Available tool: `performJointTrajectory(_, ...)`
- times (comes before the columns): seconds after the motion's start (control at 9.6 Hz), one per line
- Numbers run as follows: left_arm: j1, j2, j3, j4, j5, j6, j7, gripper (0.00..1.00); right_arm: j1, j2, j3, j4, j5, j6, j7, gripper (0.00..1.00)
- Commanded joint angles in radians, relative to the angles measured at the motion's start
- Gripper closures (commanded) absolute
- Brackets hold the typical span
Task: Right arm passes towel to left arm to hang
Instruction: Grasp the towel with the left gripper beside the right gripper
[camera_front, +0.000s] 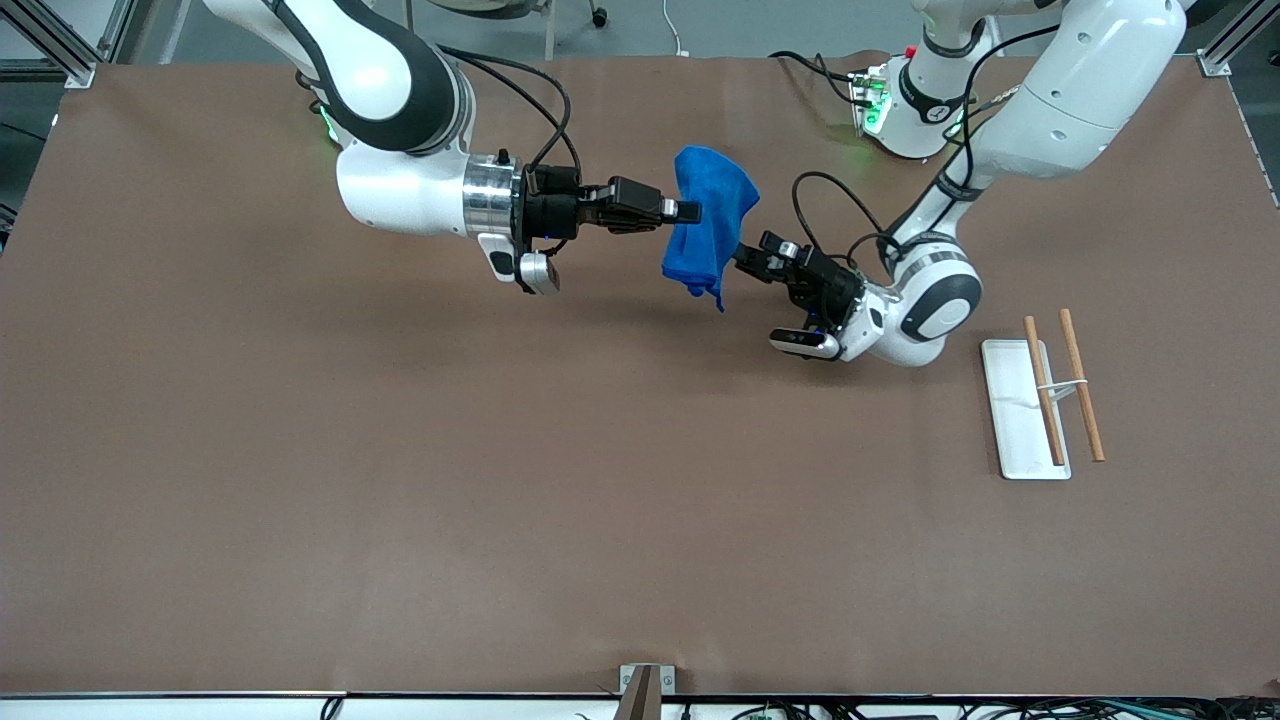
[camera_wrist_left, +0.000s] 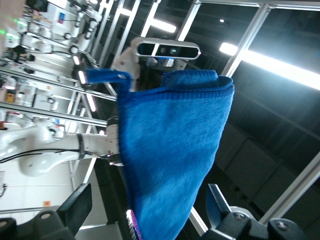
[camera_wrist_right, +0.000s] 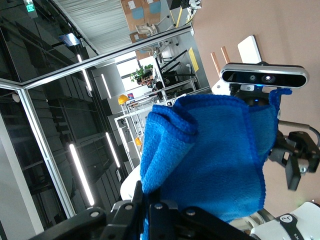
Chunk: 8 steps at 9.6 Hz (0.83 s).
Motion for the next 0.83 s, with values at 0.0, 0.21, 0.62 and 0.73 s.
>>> performJointTrajectory(0.0,0.005,0.006,-0.018,-0.012,-0.044,0.012,0.017,0.14,-0.006,0.0,0.014,0.001,0.038,0.01,-0.026,1.0)
performJointTrajectory(0.21,0.026,0.006,-0.014,0.008,-0.041,0.014,0.002,0.49,-0.008,0.0,0.014,0.001,0.038,0.01,-0.026,1.0)
performJointTrajectory(0.62,0.056,-0.008,-0.01,0.027,-0.039,0.022,-0.017,1.0,-0.01,0.0,0.014,0.001,0.038,0.01,-0.026,1.0)
performJointTrajectory(0.73,0.063,-0.01,-0.008,0.027,-0.035,0.025,-0.017,1.0,-0.011,0.0,0.014,0.0,0.036,0.011,-0.026,1.0)
